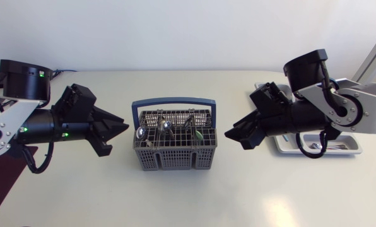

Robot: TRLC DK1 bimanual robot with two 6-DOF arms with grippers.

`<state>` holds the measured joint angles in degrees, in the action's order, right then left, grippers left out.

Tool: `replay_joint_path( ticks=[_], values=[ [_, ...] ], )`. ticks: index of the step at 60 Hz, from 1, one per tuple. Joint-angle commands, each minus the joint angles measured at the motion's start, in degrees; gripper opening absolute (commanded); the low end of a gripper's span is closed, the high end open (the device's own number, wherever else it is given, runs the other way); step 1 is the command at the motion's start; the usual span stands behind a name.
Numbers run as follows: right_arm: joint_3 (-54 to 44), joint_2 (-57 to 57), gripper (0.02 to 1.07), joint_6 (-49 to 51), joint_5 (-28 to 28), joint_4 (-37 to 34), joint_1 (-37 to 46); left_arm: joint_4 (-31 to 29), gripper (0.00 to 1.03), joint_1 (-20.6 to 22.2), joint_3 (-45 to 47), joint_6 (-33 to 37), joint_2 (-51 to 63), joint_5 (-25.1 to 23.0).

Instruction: Transfer all utensils from the basket to the drawer tray.

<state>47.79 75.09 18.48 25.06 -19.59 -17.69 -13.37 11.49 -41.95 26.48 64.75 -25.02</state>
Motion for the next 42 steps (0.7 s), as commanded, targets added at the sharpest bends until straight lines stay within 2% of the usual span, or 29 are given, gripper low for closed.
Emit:
replay_joint_path(
  ticks=[1,5,14,19,30,42],
  values=[
    [-1.65,-1.44,0.65,0.42,-0.71,-0.97,-0.76,-3.77,0.34,1.87,-2.78,-3.28,-0.24,0.49],
    [-1.65,-1.79,0.65,0.42,-0.71,-0.97,-0.94,-6.67,0.34,3.46,-4.80,-4.59,0.11,2.69],
    [-1.56,-1.96,0.66,-0.11,-1.42,-1.15,-2.17,-12.30,0.34,9.52,-8.85,-8.29,1.08,10.95],
    [-1.38,-1.88,0.66,-0.55,-2.38,-1.15,-3.66,-14.76,0.34,11.37,-11.04,-10.22,2.31,12.71],
    [-0.94,-1.79,0.67,-1.52,-7.13,-0.80,-8.50,-17.75,0.34,12.51,-14.21,-13.74,5.39,16.84],
    [-1.38,-2.84,0.70,-1.43,-11.52,1.14,-14.83,-18.01,0.34,14.35,-14.21,-15.49,6.97,20.71]
  ],
)
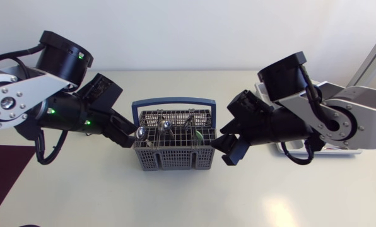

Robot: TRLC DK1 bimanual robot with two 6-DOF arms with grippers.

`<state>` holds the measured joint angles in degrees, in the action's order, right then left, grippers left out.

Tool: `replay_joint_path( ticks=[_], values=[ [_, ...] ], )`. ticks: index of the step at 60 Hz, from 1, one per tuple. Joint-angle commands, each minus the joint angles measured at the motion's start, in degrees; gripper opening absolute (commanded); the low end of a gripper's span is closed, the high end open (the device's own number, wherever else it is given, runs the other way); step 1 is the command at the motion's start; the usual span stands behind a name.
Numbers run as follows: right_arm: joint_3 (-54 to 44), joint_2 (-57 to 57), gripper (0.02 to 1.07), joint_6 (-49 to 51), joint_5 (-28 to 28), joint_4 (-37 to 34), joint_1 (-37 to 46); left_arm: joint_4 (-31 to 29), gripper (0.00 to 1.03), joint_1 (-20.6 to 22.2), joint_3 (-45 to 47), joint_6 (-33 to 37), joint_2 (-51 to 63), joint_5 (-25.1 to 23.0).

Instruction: Transfer all utensils from the basket to the drawer tray.

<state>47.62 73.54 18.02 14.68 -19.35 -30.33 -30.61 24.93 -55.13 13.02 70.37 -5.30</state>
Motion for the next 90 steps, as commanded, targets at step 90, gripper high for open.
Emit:
replay_joint_path(
  ticks=[90],
  values=[
    [-2.53,0.38,0.71,-0.79,-6.59,5.56,-10.37,8.37,0.14,12.16,5.12,-3.79,4.16,23.49]
  ],
)
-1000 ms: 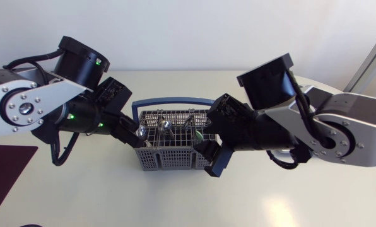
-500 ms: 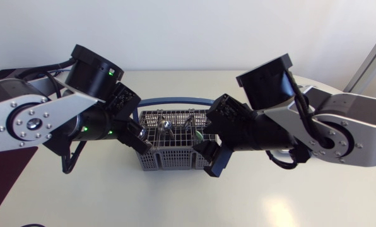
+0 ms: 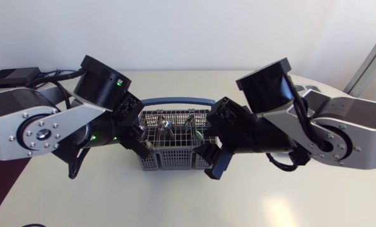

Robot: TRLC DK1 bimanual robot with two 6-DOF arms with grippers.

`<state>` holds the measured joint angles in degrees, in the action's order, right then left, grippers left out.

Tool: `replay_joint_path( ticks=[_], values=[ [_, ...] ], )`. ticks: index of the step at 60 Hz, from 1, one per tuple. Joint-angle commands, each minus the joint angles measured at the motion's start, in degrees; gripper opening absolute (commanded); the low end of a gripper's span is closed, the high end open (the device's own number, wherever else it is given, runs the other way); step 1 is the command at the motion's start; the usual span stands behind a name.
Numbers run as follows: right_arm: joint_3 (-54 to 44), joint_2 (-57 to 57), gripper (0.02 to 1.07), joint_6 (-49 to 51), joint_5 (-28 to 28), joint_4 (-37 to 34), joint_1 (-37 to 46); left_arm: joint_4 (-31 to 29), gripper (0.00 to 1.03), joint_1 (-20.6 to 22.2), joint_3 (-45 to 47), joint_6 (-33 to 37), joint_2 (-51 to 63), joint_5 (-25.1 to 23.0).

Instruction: Transfer all utensils from the basket to the drawer tray.

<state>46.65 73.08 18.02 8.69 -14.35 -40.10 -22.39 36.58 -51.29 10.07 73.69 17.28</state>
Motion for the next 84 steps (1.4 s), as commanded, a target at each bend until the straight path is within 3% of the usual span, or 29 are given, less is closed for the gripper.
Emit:
replay_joint_path(
  ticks=[1,17,45,63,84],
  values=[
    [-1.57,0.84,0.71,-0.79,-0.60,0.55,-0.68,0.16,0.14,0.51,1.28,-0.84,0.93,0.92],
    [-1.48,0.75,0.71,-0.44,-0.87,0.55,-1.56,1.39,0.04,0.95,1.98,-0.75,1.63,1.35],
    [-1.48,1.45,0.74,0.44,-1.04,0.64,-2.53,0.24,0.03,2.27,0.93,2.06,-3.91,3.29],
    [-1.13,2.42,0.77,0.52,-1.57,0.64,-3.67,-0.28,0.03,5.43,1.01,5.49,-8.48,6.63],
    [-1.39,2.42,0.82,1.05,-1.66,0.73,-4.20,0.16,0.04,6.93,1.63,10.50,-10.85,6.89]
  ],
)
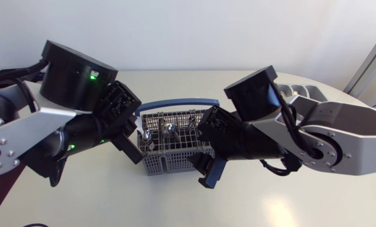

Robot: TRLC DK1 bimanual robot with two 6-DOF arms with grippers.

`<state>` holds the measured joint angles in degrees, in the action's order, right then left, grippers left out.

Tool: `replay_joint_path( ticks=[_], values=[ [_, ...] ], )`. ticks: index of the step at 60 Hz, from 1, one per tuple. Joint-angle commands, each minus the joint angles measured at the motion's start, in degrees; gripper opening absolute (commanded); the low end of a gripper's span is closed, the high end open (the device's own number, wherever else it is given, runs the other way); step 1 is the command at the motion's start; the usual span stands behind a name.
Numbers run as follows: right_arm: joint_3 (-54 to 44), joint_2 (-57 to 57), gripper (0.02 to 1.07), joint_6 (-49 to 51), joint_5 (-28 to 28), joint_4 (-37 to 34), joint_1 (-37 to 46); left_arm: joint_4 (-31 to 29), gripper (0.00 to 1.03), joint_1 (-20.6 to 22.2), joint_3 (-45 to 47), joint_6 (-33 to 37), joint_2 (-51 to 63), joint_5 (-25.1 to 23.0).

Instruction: Transfer all utensils from the basket to the drawer tray.

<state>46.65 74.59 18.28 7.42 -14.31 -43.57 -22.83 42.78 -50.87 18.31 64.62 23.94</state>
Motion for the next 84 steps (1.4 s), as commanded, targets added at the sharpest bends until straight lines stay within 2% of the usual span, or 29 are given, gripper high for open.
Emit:
replay_joint_path(
  ticks=[1,21,39,56,69,77,80,84],
  values=[
    [-1.39,0.91,0.83,0.79,-0.39,0.68,-0.73,0.77,0.04,0.72,1.30,2.61,-1.95,0.23],
    [-1.30,0.91,0.89,1.67,-0.48,0.86,-1.16,3.58,0.04,0.72,2.18,8.94,-7.23,0.23],
    [-1.30,-0.14,0.92,2.02,-0.39,2.09,-1.25,4.11,0.04,1.34,2.27,10.26,-12.59,-0.13],
    [-1.39,-4.01,0.92,2.28,-1.44,7.71,-1.96,5.34,0.04,-0.25,0.60,-0.46,-12.06,-7.33],
    [-0.95,-4.01,0.91,4.30,-8.04,13.69,-5.65,5.52,0.04,-5.26,-3.44,-9.78,-6.79,-15.42],
    [-0.51,-1.99,0.91,6.68,-12.43,17.91,-7.23,5.60,0.04,-5.87,-5.11,-13.56,-3.80,-17.79],
    [-0.42,-1.37,0.87,7.38,-13.84,19.32,-7.76,5.60,0.04,-5.96,-5.82,-14.70,-2.83,-18.93],
    [0.10,0.03,0.86,8.17,-14.72,20.46,-7.84,5.08,0.04,-6.13,-6.78,-16.11,-1.43,-20.43]
  ],
)
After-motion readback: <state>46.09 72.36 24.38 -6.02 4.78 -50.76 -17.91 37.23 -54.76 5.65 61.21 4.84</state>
